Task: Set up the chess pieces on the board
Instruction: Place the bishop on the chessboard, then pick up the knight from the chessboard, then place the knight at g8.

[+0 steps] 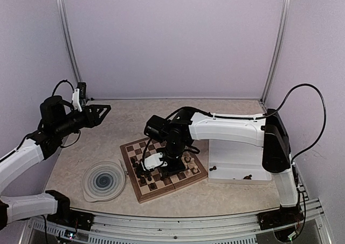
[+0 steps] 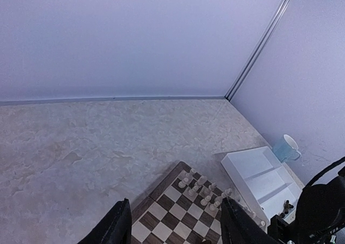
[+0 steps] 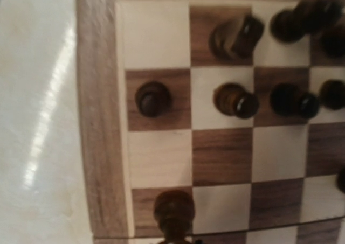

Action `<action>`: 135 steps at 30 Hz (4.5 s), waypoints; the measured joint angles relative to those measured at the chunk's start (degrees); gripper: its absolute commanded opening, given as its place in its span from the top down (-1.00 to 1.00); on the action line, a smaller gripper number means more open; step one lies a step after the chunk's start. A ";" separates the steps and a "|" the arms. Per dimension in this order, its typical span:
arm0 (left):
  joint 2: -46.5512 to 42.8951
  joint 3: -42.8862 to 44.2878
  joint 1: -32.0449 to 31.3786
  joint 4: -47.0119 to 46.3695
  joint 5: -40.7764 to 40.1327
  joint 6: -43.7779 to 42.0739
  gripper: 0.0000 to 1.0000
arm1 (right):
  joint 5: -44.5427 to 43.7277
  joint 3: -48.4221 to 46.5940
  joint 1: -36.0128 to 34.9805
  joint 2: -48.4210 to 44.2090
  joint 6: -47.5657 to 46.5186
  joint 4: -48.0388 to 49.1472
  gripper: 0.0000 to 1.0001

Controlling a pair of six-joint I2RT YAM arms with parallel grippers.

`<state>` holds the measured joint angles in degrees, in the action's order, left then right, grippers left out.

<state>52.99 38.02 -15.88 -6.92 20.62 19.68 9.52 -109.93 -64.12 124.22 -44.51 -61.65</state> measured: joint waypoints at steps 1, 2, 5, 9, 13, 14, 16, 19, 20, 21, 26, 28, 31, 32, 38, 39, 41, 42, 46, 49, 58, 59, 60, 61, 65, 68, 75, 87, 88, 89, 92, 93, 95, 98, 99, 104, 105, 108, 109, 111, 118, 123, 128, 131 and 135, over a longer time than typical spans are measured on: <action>0.13 -0.31 0.37 0.07 0.44 -0.04 -0.13 | -0.52 0.00 0.00 0.59 0.02 0.02 0.97; 0.26 -0.48 0.74 0.09 0.87 -0.04 -0.13 | -0.98 -0.04 0.00 1.18 0.04 0.02 0.96; 0.46 -0.52 1.33 0.07 1.79 -0.02 -0.13 | -1.99 -0.31 0.00 2.67 0.09 0.02 0.89; 0.55 -0.74 1.40 0.04 2.69 -0.02 -0.14 | -2.54 -1.64 0.00 3.74 0.22 -0.02 0.69; 0.85 -1.03 1.44 -0.04 3.37 0.00 -0.14 | -2.89 -3.15 0.00 3.96 0.59 0.04 0.53; 0.96 -1.07 1.44 -0.07 3.54 0.00 -0.14 | -2.91 -3.54 0.00 4.07 0.59 0.15 0.48; 1.31 -1.09 1.46 -0.09 3.98 0.02 -0.13 | -2.93 -4.09 0.00 4.31 0.68 0.24 0.37; 1.92 -1.11 1.46 -0.11 4.52 0.04 -0.14 | -2.91 -4.35 0.00 4.70 0.87 0.24 0.29; 2.10 -1.11 1.46 -0.11 4.63 0.07 -0.14 | -2.91 -4.35 0.00 4.79 0.85 0.26 0.28; 2.29 -1.11 1.51 -0.11 4.72 0.17 -0.14 | -2.91 -4.35 0.00 4.83 0.87 0.26 0.28; 3.72 -1.05 1.33 0.48 4.33 -0.20 -0.14 | -2.01 -4.44 0.17 4.70 0.68 0.17 0.03; 4.85 -0.42 0.15 2.64 2.08 -0.81 -0.14 | -1.38 -3.58 0.57 3.67 0.22 0.42 -0.05; 7.23 2.54 -4.72 7.69 -3.43 -2.58 -0.14 | -0.94 0.35 1.18 -0.31 -0.28 0.50 -0.05; 8.44 4.35 -7.72 10.10 -6.14 -3.58 -0.14 | -0.76 2.12 1.73 -2.21 -0.50 0.59 -0.05; 17.25 14.62 -20.59 19.50 -15.37 -8.83 -0.15 | 1.70 13.51 9.92 -15.80 -0.39 2.91 -0.05; 18.78 15.74 -21.57 20.85 -16.15 -9.55 -0.15 | 2.27 15.58 11.93 -18.29 -0.17 3.82 -0.05; 22.18 18.08 -23.15 23.54 -17.29 -10.60 -0.15 | 3.30 18.97 15.41 -22.18 0.50 5.75 -0.04; 24.15 19.45 -23.74 25.09 -17.57 -11.10 -0.14 | 4.11 21.20 17.75 -24.28 0.94 7.43 -0.04; 32.50 25.16 -25.44 30.14 -17.86 -12.55 -0.09 | 6.86 30.08 26.21 -31.93 2.97 13.14 -0.05; 37.64 28.04 -26.10 32.98 -17.42 -13.03 -0.09 | 7.56 35.21 28.94 -35.93 4.00 16.35 -0.06; 47.56 33.92 -28.61 39.19 -16.61 -14.29 0.12 | 9.31 37.83 30.03 -38.62 5.20 20.85 -0.06; 48.63 34.84 -29.00 39.85 -16.57 -14.40 0.15 | 9.38 37.83 30.10 -38.62 5.20 21.03 -0.06; 49.53 35.41 -29.38 40.11 -16.52 -14.43 0.18 | 9.40 37.83 30.14 -38.62 5.22 21.16 -0.06; 50.21 35.71 -29.73 40.24 -16.41 -14.43 0.20 | 9.49 37.83 30.16 -38.62 5.25 21.27 -0.06; 52.24 36.24 -30.69 41.40 -15.80 -14.56 0.39 | 9.79 37.83 30.16 -38.62 5.31 21.38 -0.06; 52.92 36.24 -30.84 42.18 -15.74 -14.60 0.59 | 9.81 37.83 30.16 -38.62 5.40 21.46 -0.06; 53.68 37.66 -30.80 43.08 -16.20 -14.82 1.00 | 9.79 37.83 30.16 -38.62 5.44 21.66 -0.05; 45.55 32.00 -19.21 43.60 -18.64 -14.56 1.00 | 9.79 37.83 30.16 -37.40 5.44 21.70 -0.05; 44.15 31.06 -17.79 43.56 -18.71 -14.53 1.00 | 9.79 37.83 30.16 -37.13 5.44 21.70 -0.05; 43.12 30.36 -16.87 43.58 -18.75 -14.40 1.00 | 9.81 37.83 30.16 -36.89 5.46 21.70 -0.05; 42.03 29.35 -16.20 43.58 -18.47 -14.34 1.00 | 9.79 37.75 30.16 -36.00 5.44 21.66 -0.05; 42.05 29.11 -16.33 43.39 -18.27 -14.29 1.00 | 9.79 37.70 30.16 -35.69 5.46 21.62 -0.05; 42.23 28.44 -16.46 43.36 -18.14 -14.14 1.00 | 9.79 37.46 30.16 -35.15 5.46 21.40 -0.05; 42.93 27.65 -16.57 43.32 -18.16 -14.14 1.00 | 9.81 37.07 30.16 -34.73 5.46 21.05 -0.05; 43.23 27.41 -16.57 43.32 -18.12 -14.14 1.00 | 9.81 36.87 30.16 -34.62 5.46 20.98 -0.05; 44.24 26.40 -16.57 43.28 -18.10 -14.14 1.00 | 9.81 36.54 30.16 -34.21 5.53 20.81 -0.05; 44.26 26.36 -16.57 43.28 -18.12 -14.14 1.00 | 9.81 36.46 30.16 -34.03 5.57 20.76 -0.05; 44.26 26.25 -16.57 42.91 -18.12 -14.01 0.99 | 9.84 36.09 30.16 -33.31 5.62 20.61 -0.05; 44.28 26.23 -16.57 42.73 -18.12 -13.97 0.99 | 9.84 35.85 30.16 -33.05 5.64 20.52 -0.05; 44.39 26.23 -16.68 42.27 -18.12 -13.92 0.97 | 9.88 35.41 30.16 -32.52 5.64 20.48 -0.05; 45.18 26.25 -17.62 40.79 -18.73 -13.60 0.53 | 10.27 35.06 30.16 -32.06 5.66 19.82 -0.06; 46.40 26.25 -18.43 41.00 -20.11 -13.35 0.25 | 10.47 34.77 30.16 -32.06 5.66 19.58 -0.06; 46.38 26.45 -19.28 41.55 -22.34 -13.07 0.09 | 10.67 34.77 30.16 -32.06 5.75 19.50 -0.06; 45.81 27.58 -19.98 42.27 -23.96 -12.63 0.04 | 10.69 34.77 30.18 -32.06 5.84 19.47 -0.06; 42.91 30.69 -22.75 42.32 -26.91 -13.14 0.07 | 10.67 34.77 30.16 -32.06 5.86 19.50 -0.06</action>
<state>95.90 68.71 -38.63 35.40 -6.28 6.55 20.18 -75.16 -33.95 92.16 -38.65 -42.15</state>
